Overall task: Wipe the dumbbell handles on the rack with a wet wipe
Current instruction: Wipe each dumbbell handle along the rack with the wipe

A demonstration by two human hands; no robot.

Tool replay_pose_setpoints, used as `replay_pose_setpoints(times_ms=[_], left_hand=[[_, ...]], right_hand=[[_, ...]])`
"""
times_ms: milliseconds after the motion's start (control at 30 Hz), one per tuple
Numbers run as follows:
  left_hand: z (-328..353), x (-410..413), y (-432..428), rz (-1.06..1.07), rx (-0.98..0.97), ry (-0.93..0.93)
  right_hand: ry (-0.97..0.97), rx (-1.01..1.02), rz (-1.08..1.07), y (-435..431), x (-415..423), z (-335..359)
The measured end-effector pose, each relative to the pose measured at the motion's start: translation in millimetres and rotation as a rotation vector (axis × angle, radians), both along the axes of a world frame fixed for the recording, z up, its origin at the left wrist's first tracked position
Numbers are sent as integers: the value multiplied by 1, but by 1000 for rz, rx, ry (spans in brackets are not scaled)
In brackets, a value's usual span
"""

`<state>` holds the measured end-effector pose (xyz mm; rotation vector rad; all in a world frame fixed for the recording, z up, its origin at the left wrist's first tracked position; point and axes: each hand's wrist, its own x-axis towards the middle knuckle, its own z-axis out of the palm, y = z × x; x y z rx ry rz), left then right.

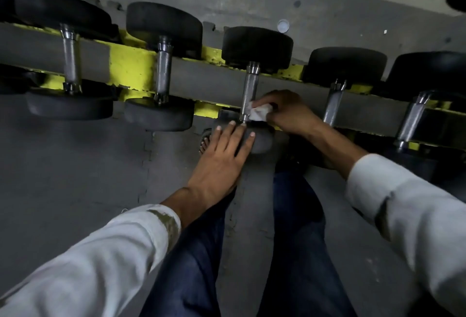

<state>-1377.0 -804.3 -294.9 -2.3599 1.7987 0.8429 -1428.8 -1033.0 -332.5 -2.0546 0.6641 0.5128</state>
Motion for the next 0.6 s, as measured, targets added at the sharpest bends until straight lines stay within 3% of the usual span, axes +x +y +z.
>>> replay_pose_setpoints(times_ms=[133,267,400,533,600], left_hand=[[-4,-41,-31,-58,-126,43],[-5,-87,-72,-141,-122,104],[-9,-128,-105,-161,-75,86],[-9,-149,-109,-150,29,54],[-6,-152,-109,-149,59,41]], right_hand=[[-73,-2,-203,-36,-65,0],[-139,-411,90,-78,-104,19],[-33,-445,211,-117,-122,2],[-126,-485,919,-113,-142,-11],[-173,-518,1057,-116,-137,-2]])
